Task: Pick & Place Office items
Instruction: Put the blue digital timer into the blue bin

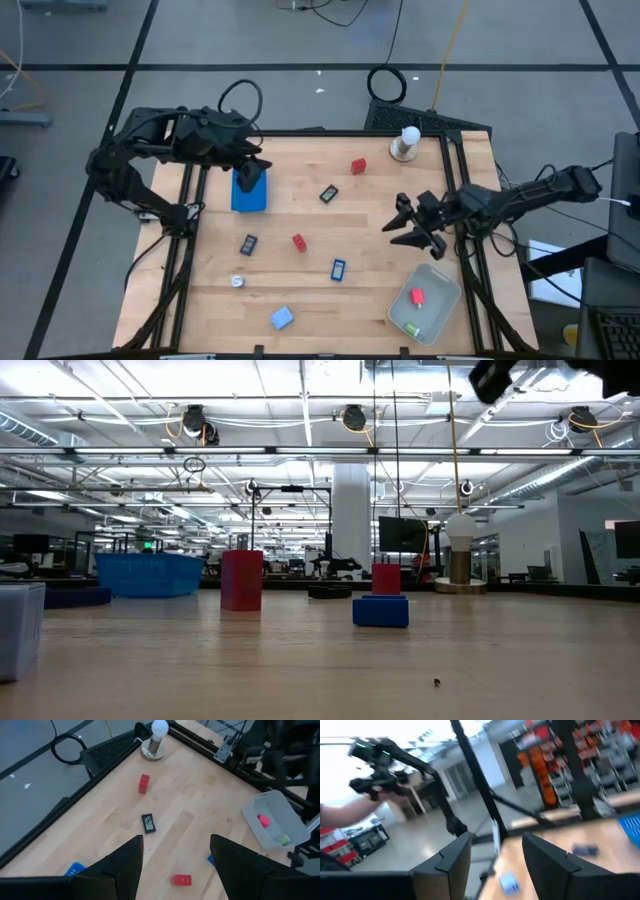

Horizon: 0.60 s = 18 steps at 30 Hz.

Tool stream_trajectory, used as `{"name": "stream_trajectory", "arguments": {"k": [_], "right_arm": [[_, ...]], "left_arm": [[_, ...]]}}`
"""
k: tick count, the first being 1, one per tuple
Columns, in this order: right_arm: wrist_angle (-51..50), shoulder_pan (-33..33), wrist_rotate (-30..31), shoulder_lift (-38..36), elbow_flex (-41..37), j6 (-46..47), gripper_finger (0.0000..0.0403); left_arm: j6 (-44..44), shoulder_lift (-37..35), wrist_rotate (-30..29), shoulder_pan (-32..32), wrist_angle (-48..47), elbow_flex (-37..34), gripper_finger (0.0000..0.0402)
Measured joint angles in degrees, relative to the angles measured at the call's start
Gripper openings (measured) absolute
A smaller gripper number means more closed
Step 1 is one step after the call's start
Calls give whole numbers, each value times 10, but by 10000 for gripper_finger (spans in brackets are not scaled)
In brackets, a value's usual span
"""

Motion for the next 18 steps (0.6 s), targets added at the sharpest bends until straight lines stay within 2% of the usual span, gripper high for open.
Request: {"name": "stream_trajectory", "arguments": {"k": [4, 7, 12, 18], "right_arm": [[-96, -26, -44, 3, 6, -9, 161], [-173, -35, -65, 13, 48, -45, 160], [-316, -36, -64, 56, 145, -157, 160], [-459, -36, -58, 130, 240, -249, 160]], "left_arm": [[-6, -1, 3, -3, 6, 0, 230], [-8, 0, -3, -10, 9, 0, 230], [-15, 0, -6, -24, 8, 0, 230], [-27, 0, -6, -46, 4, 0, 230]]}}
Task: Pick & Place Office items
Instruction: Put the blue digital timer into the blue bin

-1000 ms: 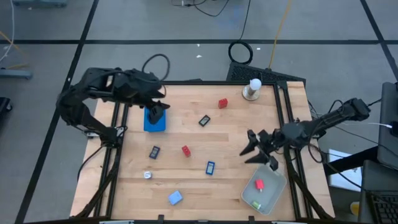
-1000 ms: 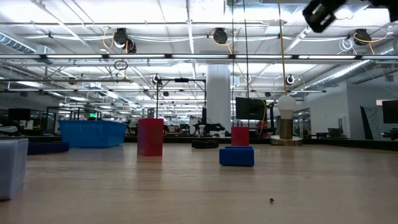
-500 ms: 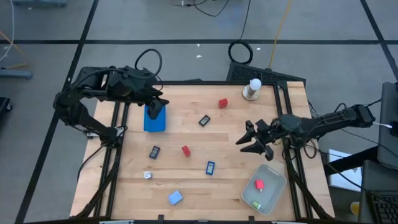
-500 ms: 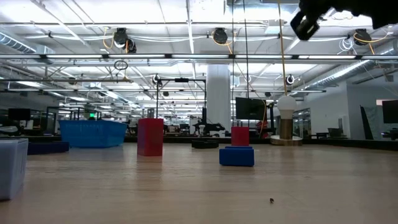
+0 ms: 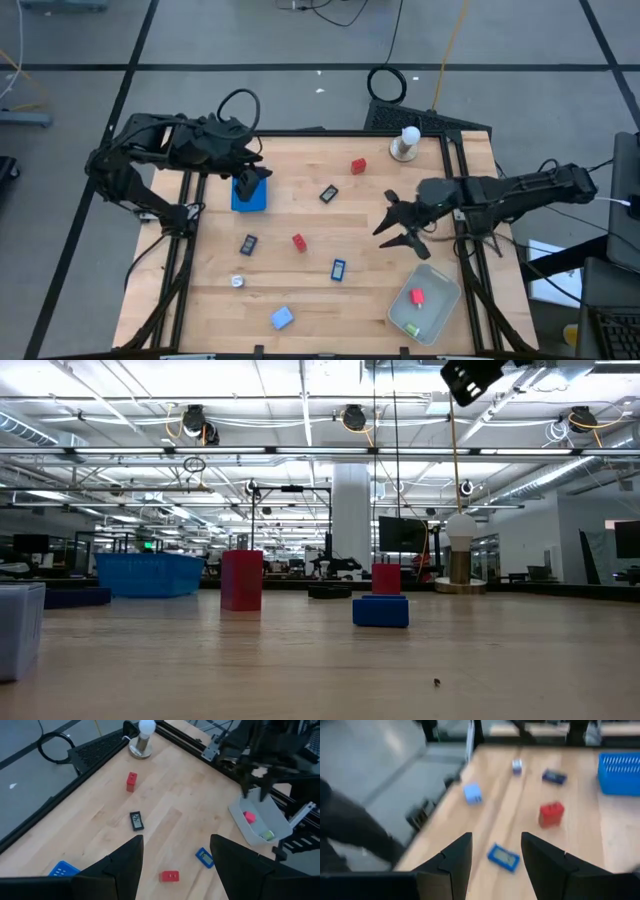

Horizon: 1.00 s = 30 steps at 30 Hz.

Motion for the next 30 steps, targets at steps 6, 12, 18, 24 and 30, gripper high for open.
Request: {"name": "stream_trajectory", "arguments": {"k": [6, 12, 18, 24, 30], "right_arm": [[-54, 0, 45, 56, 51, -41, 160], [-47, -4, 88, 63, 59, -38, 160], [-38, -14, 167, 62, 66, -37, 160], [-48, -28, 208, 73, 102, -28, 160], [-88, -40, 207, 105, 153, 24, 160]], "left_arm": [[-20, 0, 0, -28, -2, 0, 230], [-37, 0, 11, -57, -10, 0, 230], [-69, 0, 20, -88, -52, 0, 230], [-90, 0, -4, -107, -89, 0, 230], [-75, 0, -53, -112, -87, 0, 230]]}}
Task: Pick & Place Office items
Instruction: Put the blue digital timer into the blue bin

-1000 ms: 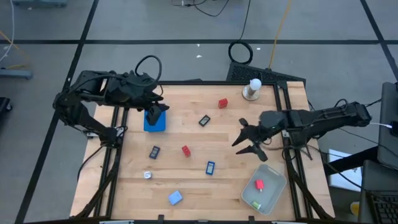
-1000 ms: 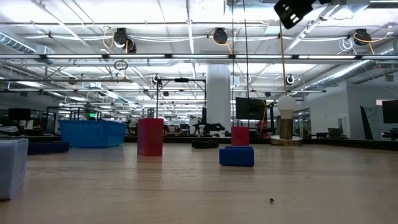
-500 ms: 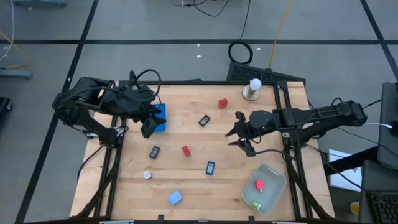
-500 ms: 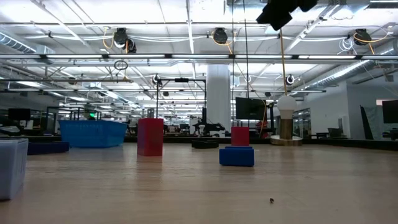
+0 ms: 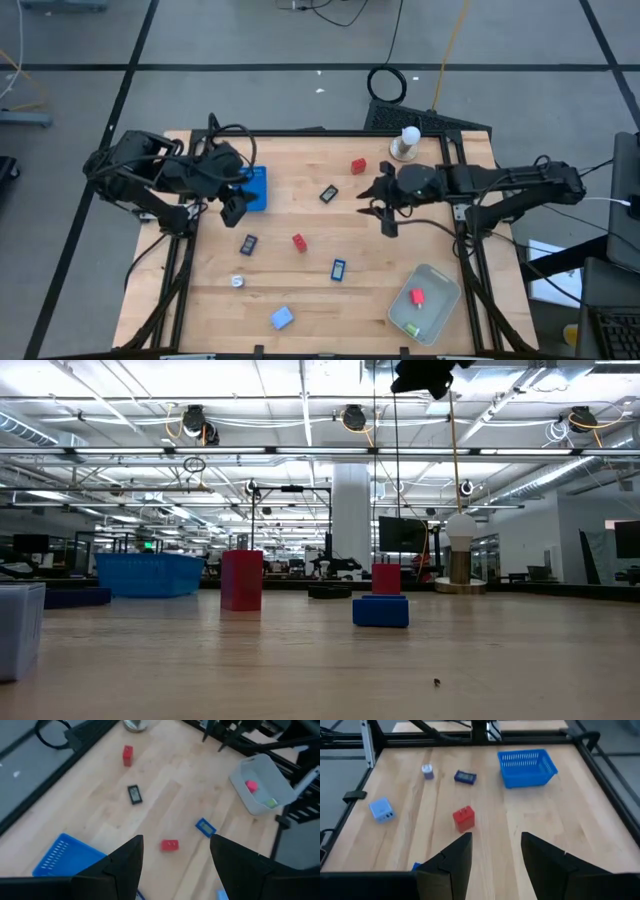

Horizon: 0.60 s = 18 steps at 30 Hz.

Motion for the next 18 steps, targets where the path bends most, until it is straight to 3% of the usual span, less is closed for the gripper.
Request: {"name": "stream_trajectory", "arguments": {"k": [5, 13, 18], "right_arm": [[-19, 3, -7, 30, 35, -35, 160], [-104, -3, -137, 98, 108, -95, 160], [-182, -4, -183, 153, 160, -142, 160]], "left_arm": [[28, 0, -2, 0, 0, 0, 230], [43, 0, -22, 2, 0, 0, 230], [38, 0, -43, 2, 0, 0, 230]]}}
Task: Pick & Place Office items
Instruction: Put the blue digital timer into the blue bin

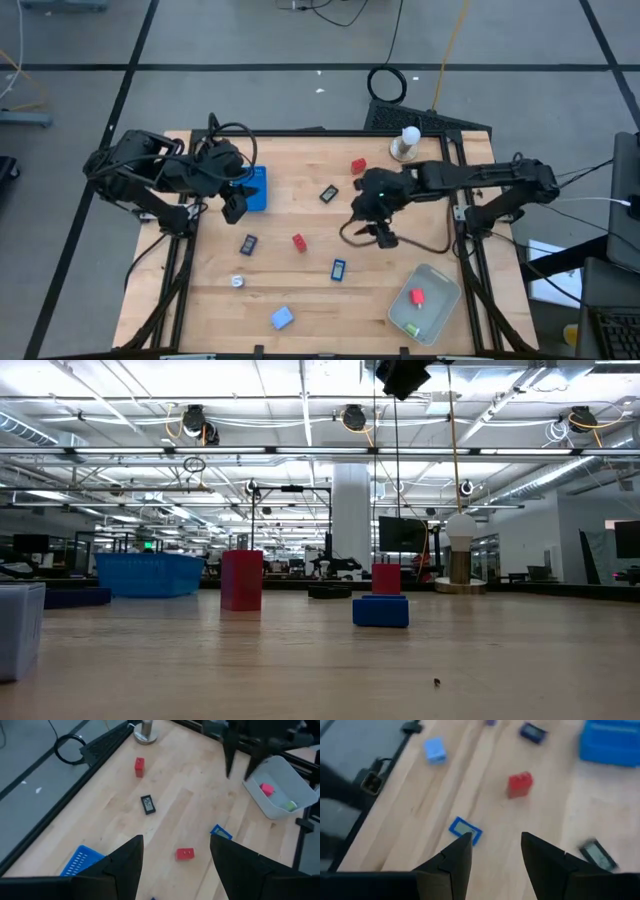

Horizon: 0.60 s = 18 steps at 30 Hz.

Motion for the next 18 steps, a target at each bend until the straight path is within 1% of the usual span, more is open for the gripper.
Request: {"name": "stream_trajectory", "arguments": {"k": [3, 7, 10, 13, 18], "right_arm": [[-49, 11, -26, 29, 29, -46, 160], [-76, 31, -30, 54, 59, -89, 160], [-83, 47, -30, 74, 78, -103, 160], [-109, 67, -29, 94, 89, -112, 160], [-92, 102, -20, 123, 92, -103, 160]], "left_arm": [[2, 0, -9, 0, 0, 0, 230], [15, 0, -9, 0, 0, 0, 230], [10, 0, -9, 0, 0, 0, 230], [-18, -1, -10, 0, 0, 0, 230], [-56, -3, -41, 0, 0, 0, 230]]}}
